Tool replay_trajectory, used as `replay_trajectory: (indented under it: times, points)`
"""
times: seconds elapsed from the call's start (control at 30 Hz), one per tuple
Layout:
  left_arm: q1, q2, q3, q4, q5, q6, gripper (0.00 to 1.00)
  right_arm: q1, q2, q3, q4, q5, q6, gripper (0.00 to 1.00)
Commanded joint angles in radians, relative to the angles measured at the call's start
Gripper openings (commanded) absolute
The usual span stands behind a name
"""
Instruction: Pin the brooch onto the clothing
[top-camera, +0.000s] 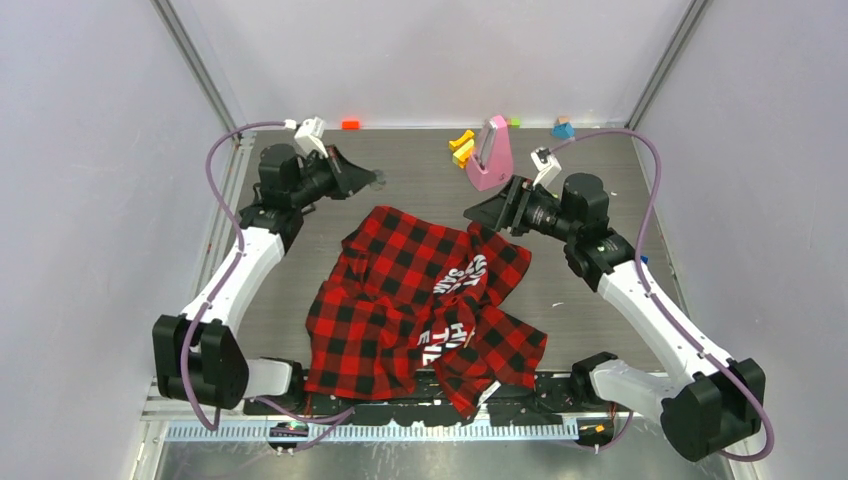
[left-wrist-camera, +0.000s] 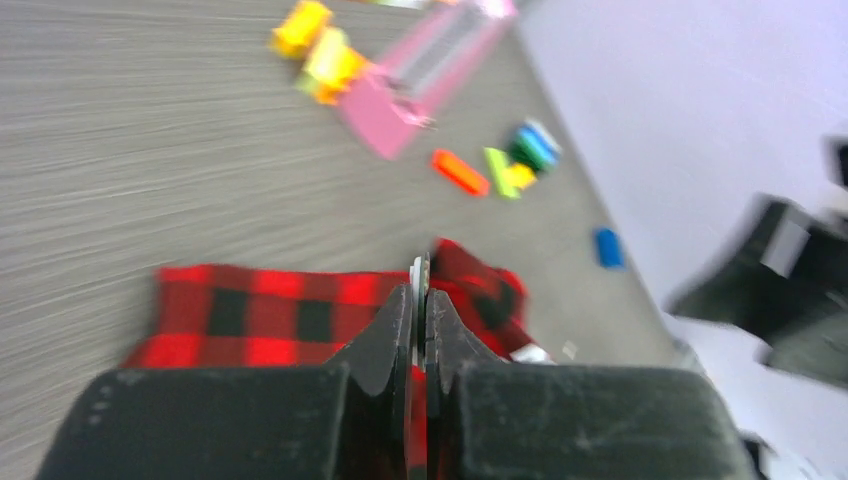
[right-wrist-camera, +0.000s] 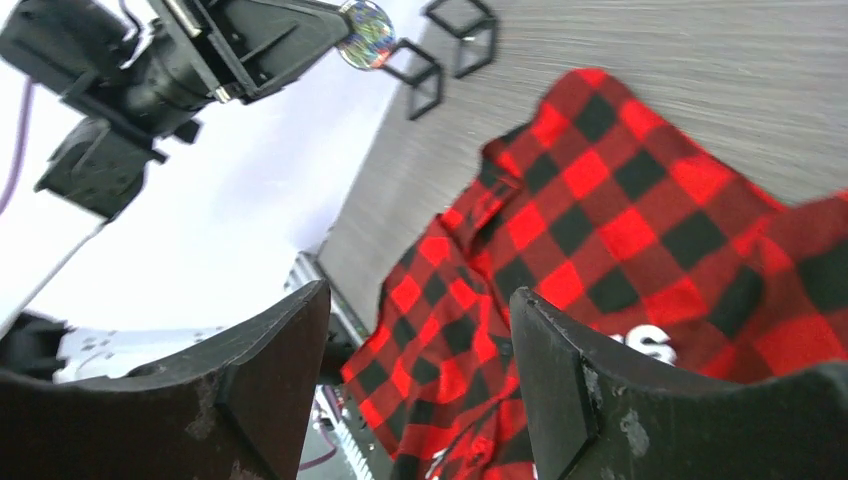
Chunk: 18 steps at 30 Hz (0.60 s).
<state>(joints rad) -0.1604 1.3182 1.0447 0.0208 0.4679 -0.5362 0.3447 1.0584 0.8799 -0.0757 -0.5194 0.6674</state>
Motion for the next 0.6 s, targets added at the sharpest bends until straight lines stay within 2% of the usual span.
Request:
replay_trajectory:
  times: [0.0,0.1,0.23,0.33,0.43,0.57]
  points:
    - [-0.047,-0.049,-0.007,0.168,0.458,-0.114,0.0,-0.002,0.016,-0.014,0.266,-0.237,0.131,0.71]
    - [-0.097,-0.051,-0.015,0.262,0.588,-0.196,0.0,0.011,0.029,-0.011,0.306,-0.283,0.159,0.68]
    - [-0.141,-0.038,-0.03,0.392,0.687,-0.307,0.0,0.052,0.043,-0.007,0.343,-0.307,0.19,0.64]
    - [-0.166,-0.026,-0.039,0.48,0.722,-0.363,0.0,0.099,0.052,0.014,0.338,-0.309,0.178,0.61]
    - [-0.187,-0.005,-0.027,0.495,0.745,-0.369,0.0,0.135,0.061,0.04,0.299,-0.296,0.136,0.57]
    - [-0.206,0.004,-0.022,0.508,0.75,-0.372,0.0,0.163,0.07,0.07,0.249,-0.277,0.105,0.47]
